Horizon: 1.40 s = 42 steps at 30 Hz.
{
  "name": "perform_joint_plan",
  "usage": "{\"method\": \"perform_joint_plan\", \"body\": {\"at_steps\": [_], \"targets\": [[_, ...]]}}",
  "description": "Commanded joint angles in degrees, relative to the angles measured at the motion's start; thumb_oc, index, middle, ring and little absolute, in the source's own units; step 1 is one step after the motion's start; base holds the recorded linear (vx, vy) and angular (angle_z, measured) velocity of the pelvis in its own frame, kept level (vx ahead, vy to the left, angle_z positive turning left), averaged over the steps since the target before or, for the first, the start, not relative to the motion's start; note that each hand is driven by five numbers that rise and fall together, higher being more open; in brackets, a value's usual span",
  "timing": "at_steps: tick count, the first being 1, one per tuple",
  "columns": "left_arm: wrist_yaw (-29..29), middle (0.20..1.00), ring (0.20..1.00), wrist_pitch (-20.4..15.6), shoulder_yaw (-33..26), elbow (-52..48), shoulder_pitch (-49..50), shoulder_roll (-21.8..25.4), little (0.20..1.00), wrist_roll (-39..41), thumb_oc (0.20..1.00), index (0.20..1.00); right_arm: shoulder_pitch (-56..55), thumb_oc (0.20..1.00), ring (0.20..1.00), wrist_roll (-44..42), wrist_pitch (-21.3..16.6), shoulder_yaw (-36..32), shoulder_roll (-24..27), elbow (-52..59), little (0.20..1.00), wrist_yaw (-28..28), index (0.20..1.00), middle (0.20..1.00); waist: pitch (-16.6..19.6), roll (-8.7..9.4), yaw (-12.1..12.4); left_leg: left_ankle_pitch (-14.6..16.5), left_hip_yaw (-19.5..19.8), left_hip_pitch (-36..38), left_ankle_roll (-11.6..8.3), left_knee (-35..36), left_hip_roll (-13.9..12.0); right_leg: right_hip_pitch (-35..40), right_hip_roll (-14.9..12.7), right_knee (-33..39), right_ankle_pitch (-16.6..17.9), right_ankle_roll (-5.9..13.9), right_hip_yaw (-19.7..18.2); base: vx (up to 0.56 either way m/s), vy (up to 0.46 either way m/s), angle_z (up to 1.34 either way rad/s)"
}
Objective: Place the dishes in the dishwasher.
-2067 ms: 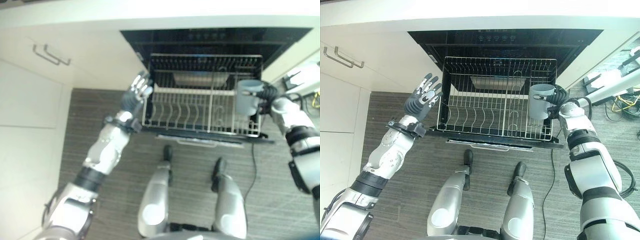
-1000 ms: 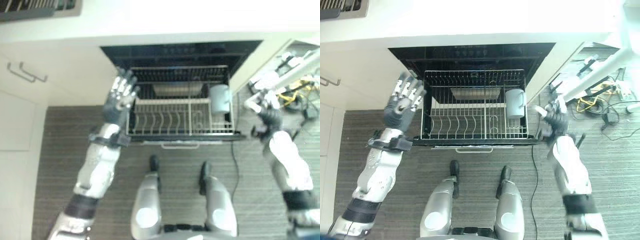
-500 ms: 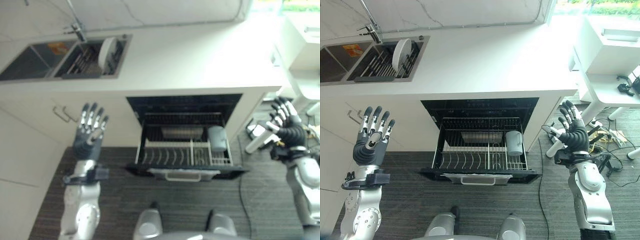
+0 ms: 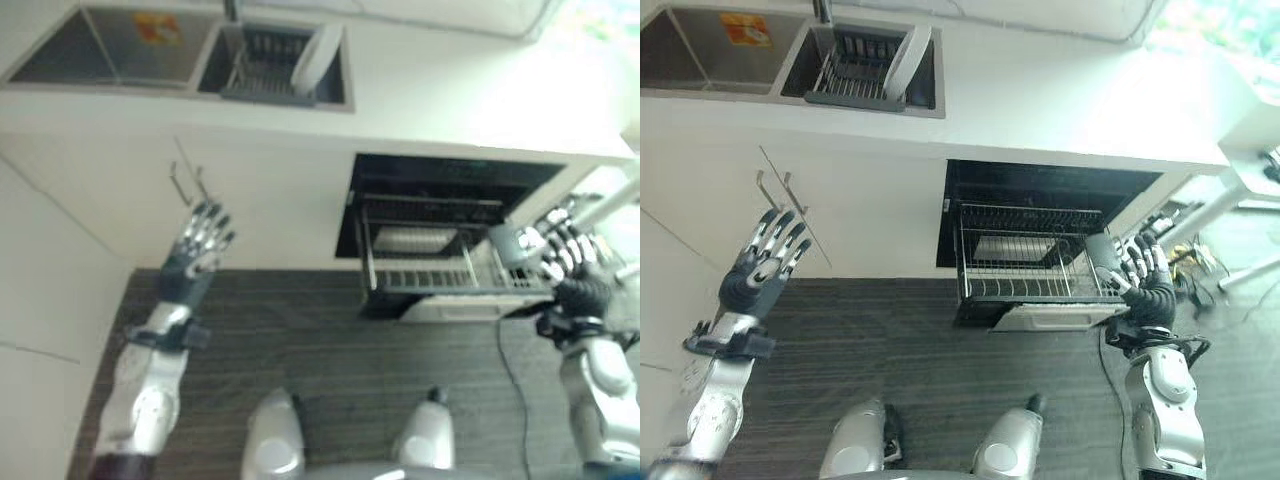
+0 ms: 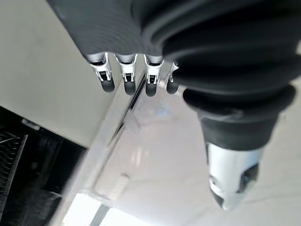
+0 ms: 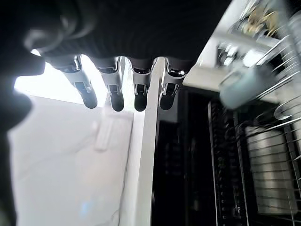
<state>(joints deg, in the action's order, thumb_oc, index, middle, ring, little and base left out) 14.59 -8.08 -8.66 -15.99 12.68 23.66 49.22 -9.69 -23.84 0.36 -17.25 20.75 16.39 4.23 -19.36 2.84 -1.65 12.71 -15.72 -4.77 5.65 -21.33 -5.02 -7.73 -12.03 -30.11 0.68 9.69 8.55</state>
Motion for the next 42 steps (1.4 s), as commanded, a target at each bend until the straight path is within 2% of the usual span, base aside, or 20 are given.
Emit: {"method": "perform_joint_plan", "body": {"at_steps": [1, 3, 4, 5, 7, 9, 10, 15, 16, 17, 19, 20, 21, 22, 25, 26, 27, 30, 37, 42], "targets": [[1.16, 1.0, 1.0, -1.73, 0.33, -3.12, -5.52, 1.14, 1.0, 1.04, 1.0, 1.0, 6.34, 1.0, 1.0, -2.49, -3.92, -1.21, 7.29, -0.5, 1.0, 1.82, 1.0, 1.0, 5.35, -2.18, -0.67, 2.24, 5.1, 3.29, -5.66, 4.14, -1.47, 3.64, 6.6, 10.07, -1.83, -0.43, 4.93, -0.05, 0.305, 0.0], [0.81, 1.0, 1.0, -0.34, 2.49, -2.95, -7.5, -0.06, 1.0, -0.15, 1.0, 1.0, 3.73, 1.0, 1.0, -3.31, -5.19, -2.95, 6.85, -0.14, 1.0, 1.7, 1.0, 1.0, 6.89, -1.5, -2.68, 2.53, 6.41, 2.43, -4.46, 4.14, 2.14, 4.51, 13.43, 12.59, -3.61, -2.91, 1.89, 0.04, 0.234, 0.09], [1.48, 1.0, 1.0, 0.51, 3.51, -2.64, -8.17, -0.96, 1.0, -0.56, 1.0, 1.0, 2.06, 1.0, 1.0, -3.29, -6.33, -3.71, 6.2, -0.17, 1.0, 1.73, 1.0, 1.0, 7.54, -0.72, -3.39, 2.52, 6.95, 2.28, -4.22, 4.14, 4.1, 3.84, 14.72, 12.92, -4.96, -3.79, 1.2, 0.06, 0.165, 0.52], [2.05, 1.0, 1.0, 0.91, 3.98, -2.49, -8.25, -1.33, 1.0, -0.62, 1.0, 1.0, 1.14, 1.0, 1.0, -3.28, -6.99, -4.06, 5.9, -0.27, 1.0, 1.5, 1.0, 1.0, 7.93, -0.3, -3.76, 2.5, 7.13, 2.26, -4.15, 4.14, 5.05, 3.12, 14.85, 12.92, -5.39, -4.03, 1.36, 0.09, 0.087, 0.73], [3.26, 1.0, 1.0, 1.42, 5.09, -1.81, -8.56, -1.92, 1.0, -1.21, 1.0, 1.0, -0.53, 1.0, 1.0, -3.56, -7.84, -4.53, 5.49, 0.02, 1.0, 0.63, 1.0, 1.0, 8.62, 0.07, -5.01, 3.26, 8.0, 2.9, -4.06, 4.14, 6.8, 0.11, 13.69, 12.92, -3.24, -3.6, 2.23, 0.12, 0.014, 0.28], [3.86, 1.0, 1.0, 1.6, 5.21, -1.65, -8.5, -1.84, 1.0, -0.96, 1.0, 1.0, -0.78, 1.0, 1.0, -3.87, -7.96, -4.71, 5.6, -0.04, 1.0, 0.55, 1.0, 1.0, 8.71, -0.27, -5.42, 3.34, 8.15, 3.28, -4.26, 4.14, 6.75, -0.52, 13.26, 12.92, -2.48, -3.54, 2.85, 0.12, -0.04, -0.07], [3.89, 1.0, 1.0, 1.92, 6.59, -1.71, -8.95, -1.5, 1.0, 0.01, 1.0, 1.0, -0.14, 1.0, 1.0, -4.8, -7.49, -4.49, 6.24, -0.11, 1.0, 1.06, 1.0, 1.0, 8.8, -0.98, -5.97, 3.43, 8.76, 4.23, -5.12, 4.14, 6.54, -1.19, 12.25, 12.92, -0.89, -3.3, 4.69, 0.17, -0.112, -0.01], [3.42, 1.0, 1.0, 1.76, 8.0, -2.01, -9.32, -1.3, 1.0, 0.28, 1.0, 1.0, 2.21, 1.0, 1.0, -3.45, -6.37, -2.87, 6.71, 1.05, 1.0, 2.7, 1.0, 1.0, 9.03, -1.91, -5.93, 3.39, 8.46, 5.64, -5.81, 4.14, 6.0, -0.92, 11.26, 12.92, -1.25, -3.67, 6.08, 0.12, -0.12, 0.22], [3.16, 1.0, 1.0, 1.77, 8.09, -1.81, -9.41, -1.23, 1.0, 0.72, 1.0, 1.0, 2.89, 1.0, 1.0, -2.7, -5.85, -2.02, 6.71, 0.76, 1.0, 3.22, 1.0, 1.0, 9.41, -2.69, -5.66, 1.95, 7.73, 7.42, -6.8, 4.14, 5.27, 0.29, 12.09, 12.92, -6.09, -6.01, 6.39, 0.15, -0.144, 0.15], [3.31, 1.0, 1.0, 1.94, 8.27, -2.13, -8.87, -1.61, 1.0, 0.91, 1.0, 1.0, 2.55, 1.0, 1.0, -2.53, -5.56, -1.82, 7.05, 0.73, 1.0, 3.48, 1.0, 1.0, 9.31, -2.34, -5.15, -5.98, 7.58, 8.68, -9.05, 4.14, 4.88, 1.89, 12.56, 12.92, -8.41, -7.39, 4.99, 0.17, -0.165, 0.03], [3.52, 1.0, 1.0, 2.36, 8.01, -2.63, -8.22, -2.23, 1.0, 0.72, 1.0, 1.0, 2.28, 1.0, 1.0, -2.06, -5.39, -1.71, 7.2, 0.76, 1.0, 2.72, 1.0, 1.0, 8.63, -1.21, -4.43, -12.27, 7.36, 7.67, -11.17, 1.76, 4.93, 3.32, 11.74, 12.92, -9.26, -8.1, 3.49, 0.12, -0.079, -0.13], [3.65, 1.0, 1.0, 2.65, 7.81, -2.66, -7.87, -2.62, 1.0, 0.21, 1.0, 1.0, 2.63, 1.0, 1.0, -0.72, -4.85, -1.18, 7.85, 0.58, 1.0, 2.05, 1.0, 1.0, 7.65, -0.22, -4.03, -12.64, 4.96, 4.12, -11.6, -2.17, 1.72, 4.71, 10.08, 12.92, -9.36, -7.63, 2.35, 0.2, 0.007, -0.09], [3.42, 1.0, 1.0, 2.65, 7.07, -2.36, -7.4, -2.17, 1.0, 0.99, 1.0, 1.0, 3.34, 1.0, 1.0, -1.92, -4.08, -1.08, 8.88, 0.19, 1.0, 1.34, 1.0, 1.0, 7.5, -0.01, -3.72, -10.19, 2.48, 4.72, -10.21, 4.13, 0.37, 5.18, 9.77, 12.92, -9.62, -6.36, 0.82, 0.29, 0.199, -0.08], [2.67, 1.0, 1.0, 1.94, 6.7, -1.94, -7.0, -1.91, 1.0, 1.45, 1.0, 1.0, 4.48, 1.0, 1.0, -1.41, -3.84, -0.04, 8.83, -0.9, 1.0, -0.16, 1.0, 1.0, 7.17, -1.81, -3.05, -6.52, 3.23, -1.99, -10.27, 4.14, -2.22, 5.93, 11.87, 12.92, -10.88, -5.08, -1.38, 0.28, 0.299, 0.02], [1.67, 1.0, 1.0, -0.54, 6.3, -1.28, -5.77, -2.41, 1.0, 0.12, 1.0, 1.0, 5.26, 1.0, 1.0, -1.05, -4.35, 1.73, 9.49, -1.59, 1.0, -3.19, 1.0, 1.0, 7.47, -3.29, 0.51, -10.84, 11.2, -12.27, -12.1, 4.14, -2.32, 10.24, 14.12, 12.92, -14.65, -5.04, -6.19, 0.37, 0.285, -0.77], [2.2, 1.0, 1.0, -0.84, 5.93, -0.99, -5.52, -2.27, 1.0, 0.31, 1.0, 1.0, 5.53, 1.0, 1.0, -0.79, -4.6, 2.24, 10.09, -1.78, 1.0, -3.27, 1.0, 1.0, 7.61, -3.22, 1.25, -10.96, 11.33, -12.76, -11.86, 4.14, -2.19, 11.26, 13.97, 12.92, -15.78, -5.08, -7.01, 0.55, 0.364, -1.96], [2.04, 1.0, 1.0, -1.37, 5.83, -0.67, -5.8, -1.59, 1.0, 0.05, 1.0, 1.0, 5.26, 1.0, 1.0, -1.23, -5.07, 2.3, 10.57, -1.68, 1.0, -4.08, 1.0, 1.0, 8.1, -3.49, 1.35, -10.34, 9.48, -12.95, -11.24, 4.14, -3.39, 12.84, 12.8, 12.92, -16.51, -4.27, -6.79, 0.47, 0.373, -1.79], [3.57, 1.0, 1.0, -0.9, 4.26, -2.2, -8.1, 0.37, 1.0, -2.24, 1.0, 1.0, 1.65, 1.0, 1.0, -2.26, -5.46, -0.33, 8.74, -0.05, 1.0, -4.62, 1.0, 1.0, 10.81, -1.58, 0.73, -6.43, 10.79, -10.06, -8.6, 4.14, -0.8, 11.35, 9.16, 12.92, -13.21, -1.46, -5.73, 0.34, 0.285, -0.74], [4.66, 1.0, 1.0, -0.86, 4.1, -3.74, -10.03, 1.32, 1.0, -3.69, 1.0, 1.0, 2.74, 1.0, 1.0, -2.02, -5.38, -0.49, 7.78, -0.72, 1.0, -2.38, 1.0, 1.0, 10.5, -0.57, 1.54, -5.62, 11.74, -10.29, -7.29, 4.14, 0.49, 9.6, 8.49, 12.92, -12.29, -1.3, -5.07, 0.02, -0.015, 0.31], [5.99, 1.0, 1.0, -2.85, 3.67, -5.5, -10.54, 2.08, 1.0, -6.18, 1.0, 1.0, 3.63, 1.0, 1.0, -2.27, -5.51, -0.01, 7.19, -0.55, 1.0, -1.11, 1.0, 1.0, 10.23, -0.63, 2.31, -5.07, 11.75, -10.13, -6.54, 4.14, 1.21, 8.96, 8.29, 12.92, -12.34, -1.39, -4.23, 0.02, -0.039, 0.03]]}}
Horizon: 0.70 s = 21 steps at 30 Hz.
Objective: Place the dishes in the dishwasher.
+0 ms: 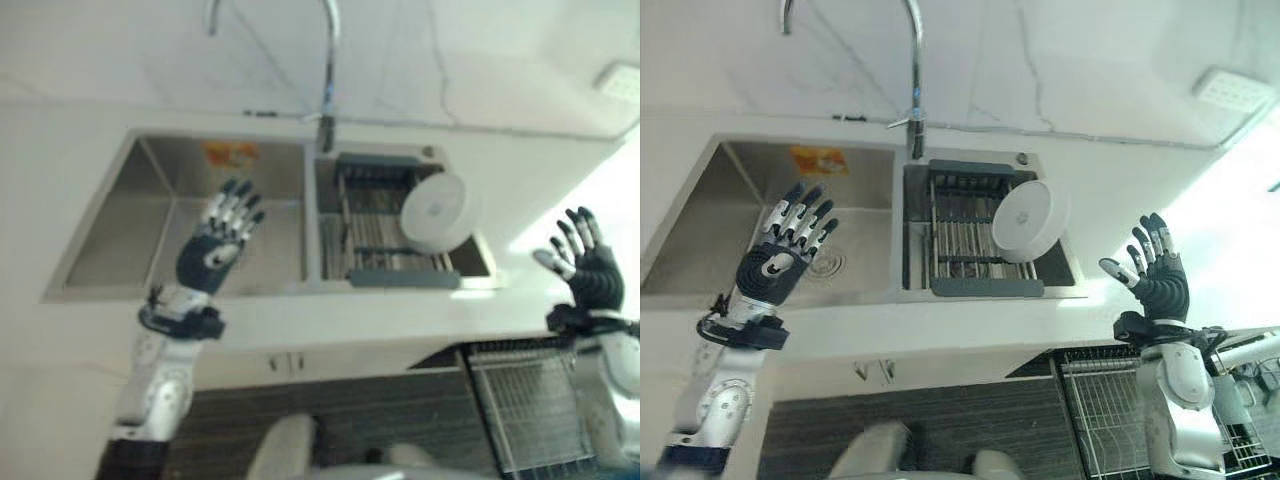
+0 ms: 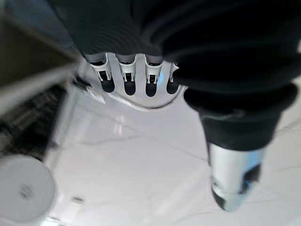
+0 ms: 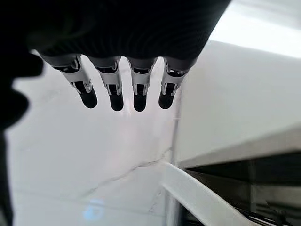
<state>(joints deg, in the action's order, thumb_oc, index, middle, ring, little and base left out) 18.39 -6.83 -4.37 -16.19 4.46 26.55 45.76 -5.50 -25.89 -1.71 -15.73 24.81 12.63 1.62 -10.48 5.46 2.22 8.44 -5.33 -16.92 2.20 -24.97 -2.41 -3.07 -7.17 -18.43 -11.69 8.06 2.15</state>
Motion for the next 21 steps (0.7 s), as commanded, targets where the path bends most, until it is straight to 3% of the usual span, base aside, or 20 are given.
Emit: {"method": "perform_joint_plan", "body": {"at_steps": [1, 16, 20, 21], "targets": [[2.4, 1.0, 1.0, -4.51, -0.74, -5.8, -2.45, -0.61, 1.0, -2.83, 1.0, 1.0, -0.4, 1.0, 1.0, -0.03, -3.36, -1.3, 2.94, 3.3, 1.0, 1.5, 1.0, 1.0, 1.38, -3.33, -1.38, -0.77, 1.18, 2.06, -2.99, 7.78, -1.29, 4.33, 3.27, 1.24, 0.09, 0.28, 2.51, 0.04, -0.03, -0.34], [3.24, 1.0, 1.0, -5.74, -0.38, -7.96, -3.32, -0.06, 1.0, -5.11, 1.0, 1.0, 1.7, 1.0, 1.0, -0.16, -3.74, -0.16, 2.17, 4.19, 1.0, 1.8, 1.0, 1.0, 1.75, -3.79, -1.33, 0.7, 0.29, 4.09, -2.0, 7.78, -0.84, 4.4, 1.95, 1.24, 2.59, 1.31, 4.7, 0.05, 0.009, -0.03], [4.13, 1.0, 1.0, -5.43, 0.12, -7.85, -3.43, -0.09, 1.0, -4.88, 1.0, 1.0, 2.11, 1.0, 1.0, 1.65, -3.63, 0.33, 1.86, 4.6, 1.0, 1.69, 1.0, 1.0, 2.16, -4.06, -1.71, 1.57, 0.72, 5.29, -0.96, 7.78, 0.06, 5.4, 1.92, 1.24, 6.36, 2.61, 4.49, 0.06, 0.167, -0.09], [4.55, 1.0, 1.0, -5.63, 0.73, -7.89, -3.1, 0.0, 1.0, -5.18, 1.0, 1.0, 1.85, 1.0, 1.0, 2.12, -2.88, 0.88, 1.69, 4.21, 1.0, 1.12, 1.0, 1.0, 2.35, -4.66, -2.16, 2.02, 1.27, 5.77, -0.49, 7.78, 0.08, 6.41, 3.31, -0.95, 10.21, 3.16, 4.38, 0.07, 0.211, -0.15]]}}
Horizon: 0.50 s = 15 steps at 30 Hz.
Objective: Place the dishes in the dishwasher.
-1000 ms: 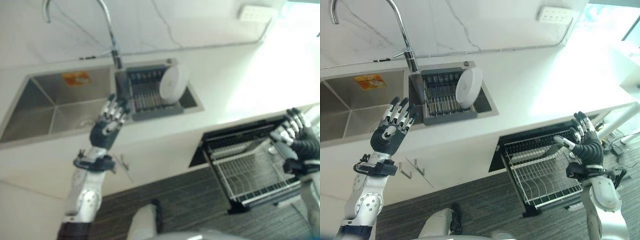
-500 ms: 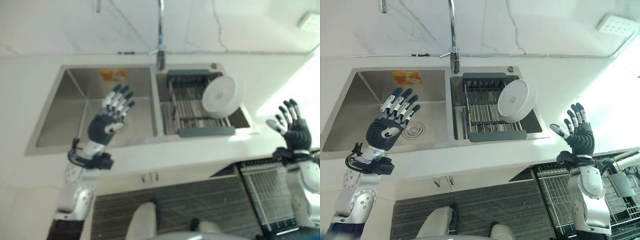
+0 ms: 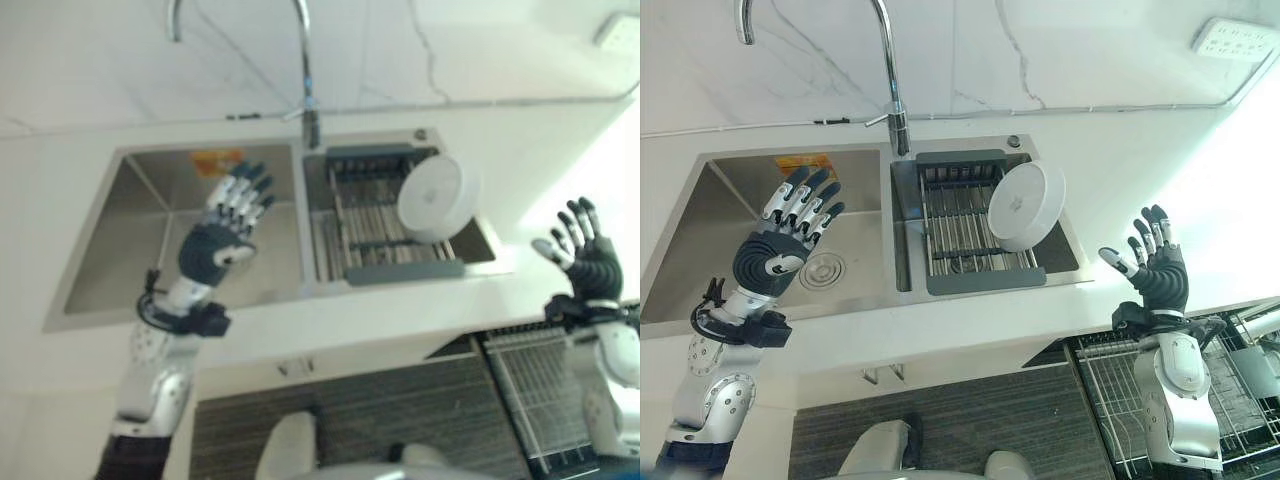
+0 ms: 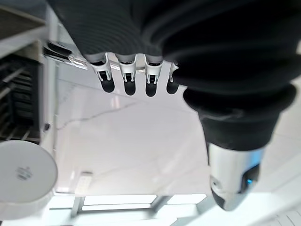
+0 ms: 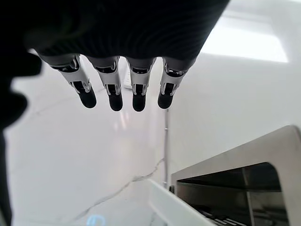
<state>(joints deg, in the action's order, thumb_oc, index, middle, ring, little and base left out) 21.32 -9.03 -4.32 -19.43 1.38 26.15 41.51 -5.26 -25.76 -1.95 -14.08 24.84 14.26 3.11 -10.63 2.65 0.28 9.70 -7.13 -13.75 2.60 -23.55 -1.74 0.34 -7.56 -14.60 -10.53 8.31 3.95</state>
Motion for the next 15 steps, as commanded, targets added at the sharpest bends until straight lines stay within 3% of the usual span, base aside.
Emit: {"method": "perform_joint_plan", "body": {"at_steps": [1, 2, 3, 5, 6, 7, 12, 15], "targets": [[1.88, 1.0, 1.0, -3.45, 0.87, -4.75, 0.03, 0.38, 1.0, -1.17, 1.0, 1.0, 1.25, 1.0, 1.0, 2.01, -2.69, -0.53, 1.56, 2.67, 1.0, -0.63, 1.0, 1.0, 2.27, -2.35, -0.56, 1.05, 3.59, 3.1, -0.66, 6.36, -0.75, 1.55, 4.57, -10.1, 10.46, 2.94, 1.77, 0.1, 0.203, -0.33], [2.46, 1.0, 1.0, -3.79, 1.0, -4.94, 0.21, -0.03, 1.0, -2.76, 1.0, 1.0, 1.07, 1.0, 1.0, 1.94, -2.85, 0.14, 1.17, 2.97, 1.0, -1.23, 1.0, 1.0, 1.76, -2.79, -1.3, 1.55, 3.61, 4.05, -0.92, 6.36, -1.33, -3.62, 4.05, -13.44, 11.08, 2.28, 1.3, 0.09, 0.086, -0.47], [2.03, 1.0, 1.0, -3.91, 1.09, -5.12, 0.0, 0.35, 1.0, -3.03, 1.0, 1.0, 1.04, 1.0, 1.0, 1.27, -2.72, 0.16, 1.45, 2.95, 1.0, -1.39, 1.0, 1.0, 1.76, -2.72, -1.45, 1.55, 3.49, 4.09, -1.23, 6.36, -1.5, -4.35, 3.37, -11.73, 10.16, 1.95, 2.01, 0.1, 0.02, -0.41], [0.57, 1.0, 1.0, -3.92, 1.58, -5.2, -1.62, 1.46, 1.0, -2.23, 1.0, 1.0, 1.11, 1.0, 1.0, -0.92, -2.57, -0.31, 2.88, 2.81, 1.0, -2.09, 1.0, 1.0, 1.73, -2.44, -2.02, 2.01, 4.01, 4.89, -2.15, 6.36, -1.76, -3.74, 1.24, -2.59, 9.69, 1.44, 3.63, 0.12, -0.139, -0.09], [-0.19, 1.0, 1.0, -4.19, 1.74, -4.59, -3.18, 1.69, 1.0, -2.57, 1.0, 1.0, 1.51, 1.0, 1.0, -1.98, -2.52, -0.94, 3.4, 2.56, 1.0, -2.75, 1.0, 1.0, 1.1, -1.43, -3.42, 3.06, 3.8, 6.27, -2.76, 6.36, -1.54, -7.81, -1.33, -2.59, 10.2, 1.82, 1.76, 0.14, -0.243, 0.16], [-1.04, 1.0, 1.0, -4.14, 2.02, -4.56, -4.13, 1.76, 1.0, -3.07, 1.0, 1.0, 2.15, 1.0, 1.0, -2.36, -2.4, -1.0, 3.3, 2.79, 1.0, -3.07, 1.0, 1.0, 0.86, -1.19, -4.18, 3.78, 3.62, 7.14, -2.95, 6.36, -1.76, -9.95, -2.03, -2.59, 10.97, 2.3, 0.57, 0.12, -0.254, 0.19], [-2.45, 1.0, 1.0, -4.02, 2.61, -5.52, -3.64, 1.34, 1.0, -3.64, 1.0, 1.0, 4.83, 1.0, 1.0, -4.34, 0.37, -0.7, 4.86, 3.67, 1.0, -2.99, 1.0, 1.0, 2.59, -0.61, -3.25, 4.15, 1.94, 8.01, -4.09, 6.36, -3.69, -8.95, -3.1, -2.59, 5.12, 2.52, 1.99, 0.1, -0.213, 0.29], [-2.77, 1.0, 1.0, -4.2, 2.52, -6.12, -2.68, 1.27, 1.0, -4.19, 1.0, 1.0, 5.14, 1.0, 1.0, -4.55, 1.28, -0.07, 5.45, 4.77, 1.0, -3.52, 1.0, 1.0, 3.23, -0.62, -2.92, 4.03, 1.11, 8.36, -4.53, 6.36, -4.55, -8.1, -2.69, -2.59, 3.53, 1.74, 2.46, 0.07, -0.124, 0.08]]}}
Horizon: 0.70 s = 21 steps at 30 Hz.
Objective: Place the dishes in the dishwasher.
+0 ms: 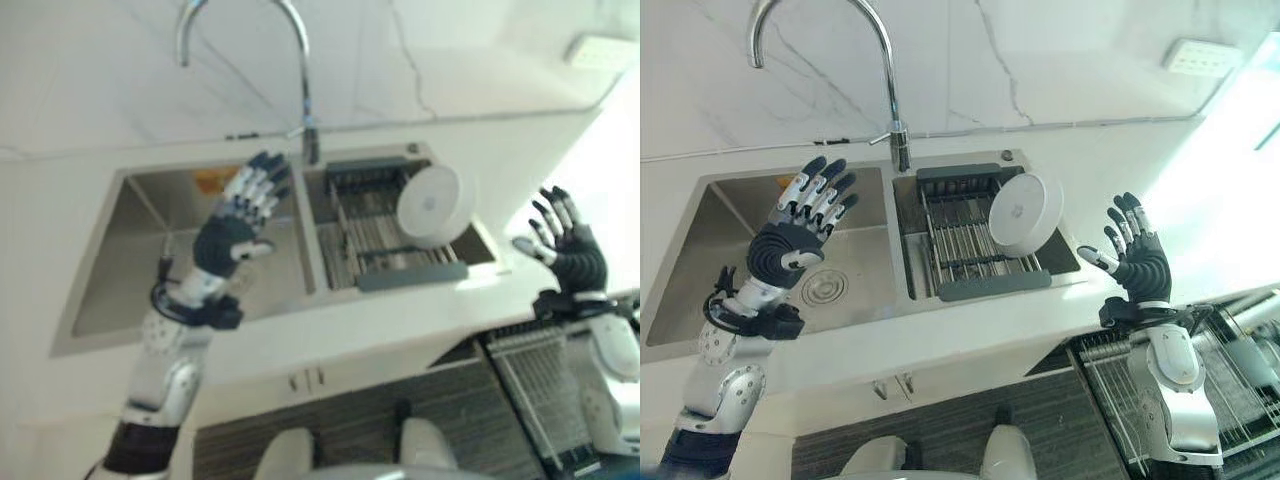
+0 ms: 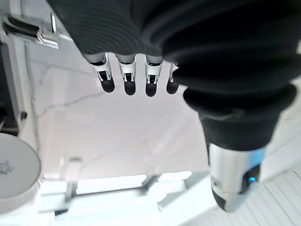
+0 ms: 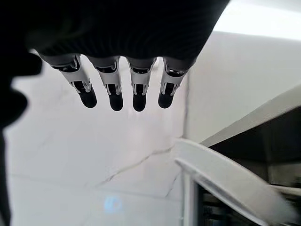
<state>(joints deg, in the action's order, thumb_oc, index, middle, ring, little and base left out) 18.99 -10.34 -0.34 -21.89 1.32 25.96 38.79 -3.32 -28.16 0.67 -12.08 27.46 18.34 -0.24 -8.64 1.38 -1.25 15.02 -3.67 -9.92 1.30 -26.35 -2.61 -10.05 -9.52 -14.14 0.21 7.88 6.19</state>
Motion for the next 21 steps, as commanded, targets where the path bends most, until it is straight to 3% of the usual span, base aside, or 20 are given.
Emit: {"method": "perform_joint_plan", "body": {"at_steps": [1, 12, 21], "targets": [[-0.62, 1.0, 1.0, -3.0, -1.47, -3.57, -2.44, 1.45, 1.0, -1.39, 1.0, 1.0, 3.24, 1.0, 1.0, -1.47, -1.11, -1.74, 2.98, 1.11, 1.0, 0.02, 1.0, 1.0, 1.36, 0.63, -1.29, -1.37, -2.75, 4.69, -3.42, 9.16, -4.02, 2.5, -0.73, -3.05, -7.66, 1.89, 0.55, 0.06, -0.108, -0.05], [-1.41, 1.0, 1.0, -4.17, -1.68, -2.79, -1.86, 1.58, 1.0, -2.32, 1.0, 1.0, 4.72, 1.0, 1.0, -5.72, -0.61, -1.77, 1.47, -0.78, 1.0, 1.03, 1.0, 1.0, 2.36, -0.11, -1.67, -1.23, -3.43, 5.63, -4.49, 9.16, -5.26, 4.1, 0.07, -3.05, -9.19, 0.91, 1.77, 0.03, -0.066, -0.02], [-2.26, 1.0, 1.0, -5.27, 0.79, 0.0, -4.02, 1.42, 1.0, -3.2, 1.0, 1.0, 11.22, 1.0, 1.0, -12.87, 3.06, 2.43, 1.25, -11.21, 1.0, 0.68, 1.0, 1.0, 3.14, 0.36, 0.47, -1.55, -2.88, 5.67, -4.89, 9.16, -5.56, 5.13, -0.22, -3.05, -9.77, 0.4, 3.55, -0.01, -0.029, 0.06]]}}
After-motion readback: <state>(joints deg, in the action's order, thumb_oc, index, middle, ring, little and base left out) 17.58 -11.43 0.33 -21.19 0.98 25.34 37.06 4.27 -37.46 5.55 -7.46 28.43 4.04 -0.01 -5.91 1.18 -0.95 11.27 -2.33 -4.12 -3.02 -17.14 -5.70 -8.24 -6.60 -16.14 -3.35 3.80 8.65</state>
